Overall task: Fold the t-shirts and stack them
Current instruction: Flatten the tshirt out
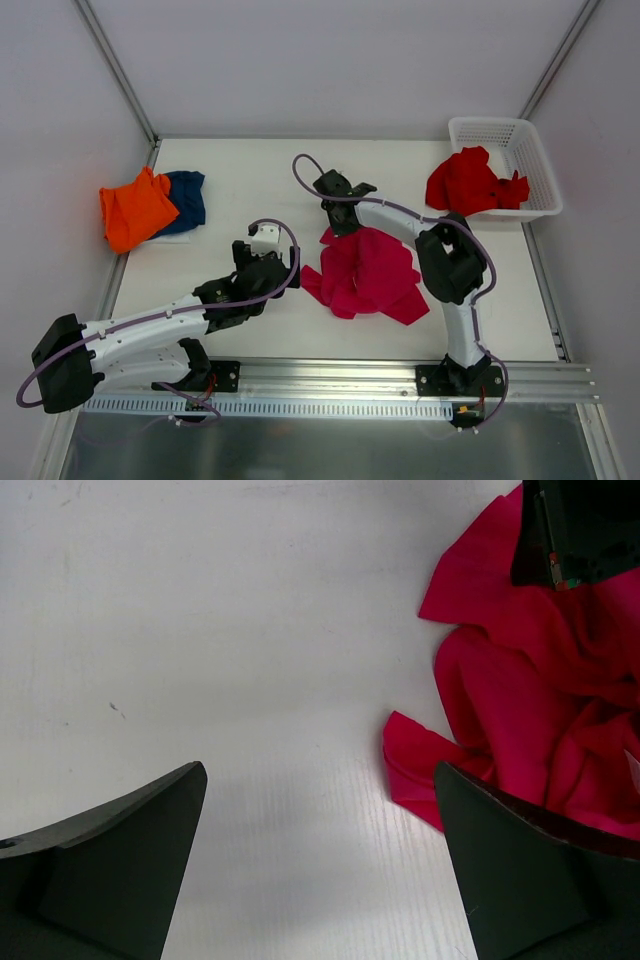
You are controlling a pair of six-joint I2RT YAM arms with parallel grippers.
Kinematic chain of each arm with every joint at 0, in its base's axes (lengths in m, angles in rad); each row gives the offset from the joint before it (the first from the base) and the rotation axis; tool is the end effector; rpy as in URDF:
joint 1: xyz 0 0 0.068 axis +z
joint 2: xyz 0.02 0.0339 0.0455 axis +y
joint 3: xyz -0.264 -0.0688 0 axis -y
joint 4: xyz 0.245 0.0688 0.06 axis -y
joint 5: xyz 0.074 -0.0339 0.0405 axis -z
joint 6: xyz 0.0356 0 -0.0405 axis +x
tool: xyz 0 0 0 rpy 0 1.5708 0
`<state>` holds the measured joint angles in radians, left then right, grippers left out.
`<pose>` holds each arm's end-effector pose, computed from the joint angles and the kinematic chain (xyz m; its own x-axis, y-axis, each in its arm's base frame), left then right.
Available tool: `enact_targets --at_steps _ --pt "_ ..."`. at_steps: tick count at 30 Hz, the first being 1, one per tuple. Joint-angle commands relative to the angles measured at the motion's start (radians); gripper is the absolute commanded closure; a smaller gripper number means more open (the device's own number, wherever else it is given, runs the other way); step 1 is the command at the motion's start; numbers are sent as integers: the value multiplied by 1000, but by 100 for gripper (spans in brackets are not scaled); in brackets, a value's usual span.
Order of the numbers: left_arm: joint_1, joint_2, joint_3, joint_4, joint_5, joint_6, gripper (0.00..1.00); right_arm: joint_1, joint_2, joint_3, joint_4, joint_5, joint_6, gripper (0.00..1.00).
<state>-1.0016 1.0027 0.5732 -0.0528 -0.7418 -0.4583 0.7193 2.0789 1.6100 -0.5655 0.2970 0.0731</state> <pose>0.1359 -0.1677 0.2421 -0.3562 -0.0485 -0.9331 0.1570 0.9813 -0.1109 0.3449 0.2882 0.1941 -0.6827 -0.5051 -0.5280 -0.4689 0.8570 -0.2136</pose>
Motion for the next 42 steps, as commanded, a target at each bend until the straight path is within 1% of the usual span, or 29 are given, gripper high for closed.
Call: enact_targets --at_steps 1,4,6,11,14,15,16,17,19,20,24,27,29,34,42 --pt "-6 -18 10 7 -10 -5 1 -3 -68 14 -22 -7 -1 99" --pt "-5 -18 8 7 -14 1 1 0 -97 -13 7 1 7 100" --pt "-6 -19 7 7 -18 3 1 -1 -126 -22 7 43 -2 100" --pt "-6 -21 8 8 -14 -5 1 -6 -285 8 -92 180 -64 100" --pt "-6 2 23 7 -1 -13 1 -21 -373 22 -138 159 -101 99" --pt "-6 13 28 7 5 -16 1 -24 -385 19 -139 115 -108 95" --pt "-6 31 40 7 10 -17 1 -24 -393 5 -134 96 -108 87" --pt "-6 39 46 7 15 -19 1 -23 -393 -2 -129 79 -108 63" --pt "-6 65 62 7 27 -20 1 -26 -376 -25 -114 44 -104 41" --pt "-6 71 65 7 33 -22 1 -26 -350 -31 -106 41 -96 37" --pt "-6 76 57 7 35 -16 1 -26 -278 -65 -33 -7 -76 36" --pt "-6 47 39 5 19 -10 1 -26 -208 -38 -11 -50 -75 36" --pt "-6 16 30 5 7 -6 1 -24 -177 -18 7 -87 -45 35" --pt "-6 -21 10 5 -5 4 1 -26 -94 24 27 -134 -21 35" --pt "-6 11 20 5 -5 7 1 -24 -16 42 47 -200 -3 35"
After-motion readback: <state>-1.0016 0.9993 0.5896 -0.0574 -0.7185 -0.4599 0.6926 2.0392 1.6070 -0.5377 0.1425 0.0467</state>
